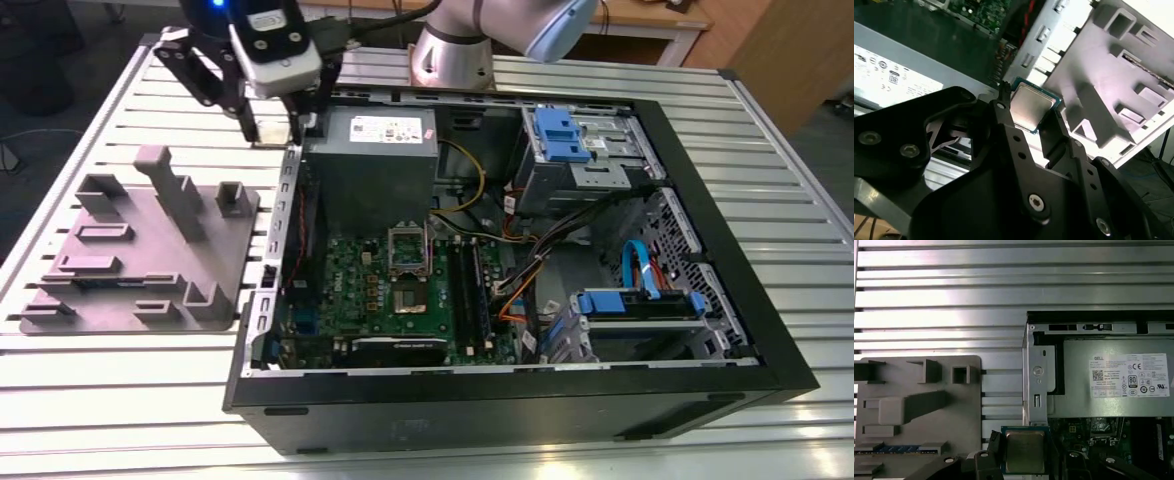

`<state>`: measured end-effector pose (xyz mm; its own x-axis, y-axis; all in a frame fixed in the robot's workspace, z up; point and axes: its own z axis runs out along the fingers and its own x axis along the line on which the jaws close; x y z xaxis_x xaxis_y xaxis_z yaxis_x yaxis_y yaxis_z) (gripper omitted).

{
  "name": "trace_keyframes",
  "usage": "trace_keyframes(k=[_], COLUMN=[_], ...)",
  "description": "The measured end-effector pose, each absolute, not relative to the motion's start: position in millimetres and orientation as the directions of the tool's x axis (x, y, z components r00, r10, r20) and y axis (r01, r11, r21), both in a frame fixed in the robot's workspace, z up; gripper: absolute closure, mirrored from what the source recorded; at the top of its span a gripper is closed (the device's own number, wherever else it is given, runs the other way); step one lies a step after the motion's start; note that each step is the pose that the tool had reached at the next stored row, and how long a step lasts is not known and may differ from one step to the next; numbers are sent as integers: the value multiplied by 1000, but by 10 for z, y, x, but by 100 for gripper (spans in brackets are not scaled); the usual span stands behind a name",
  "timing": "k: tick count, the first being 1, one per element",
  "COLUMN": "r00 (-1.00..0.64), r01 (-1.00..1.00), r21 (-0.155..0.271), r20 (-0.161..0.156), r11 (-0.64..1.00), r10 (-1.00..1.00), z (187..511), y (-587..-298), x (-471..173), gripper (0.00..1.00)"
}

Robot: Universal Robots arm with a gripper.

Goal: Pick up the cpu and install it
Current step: 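Pick up the cpu and move it towards the insertion slot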

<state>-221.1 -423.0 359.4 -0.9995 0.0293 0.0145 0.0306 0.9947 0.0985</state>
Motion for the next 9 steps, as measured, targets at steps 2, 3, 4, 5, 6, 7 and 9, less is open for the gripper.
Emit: trace_keyframes(k=[2,3,4,5,6,7,9], r00=[-999,-999,-999,-999,-999,-999,-999], r01=[30,31,31,31,31,31,31], r21=[98,98,98,98,98,99,99], r20=[15,15,15,15,15,15,15], r11=[995,995,995,995,995,995,995], r10=[29,29,29,29,29,29,29], z=[3593,3594,3593,3594,3593,3593,3593], y=[-4232,-4232,-4233,-4234,-4235,-4235,-4236], x=[-2120,-2072,-2027,-1982,-1937,-1893,-1802], gripper=[53,53,53,53,53,53,53])
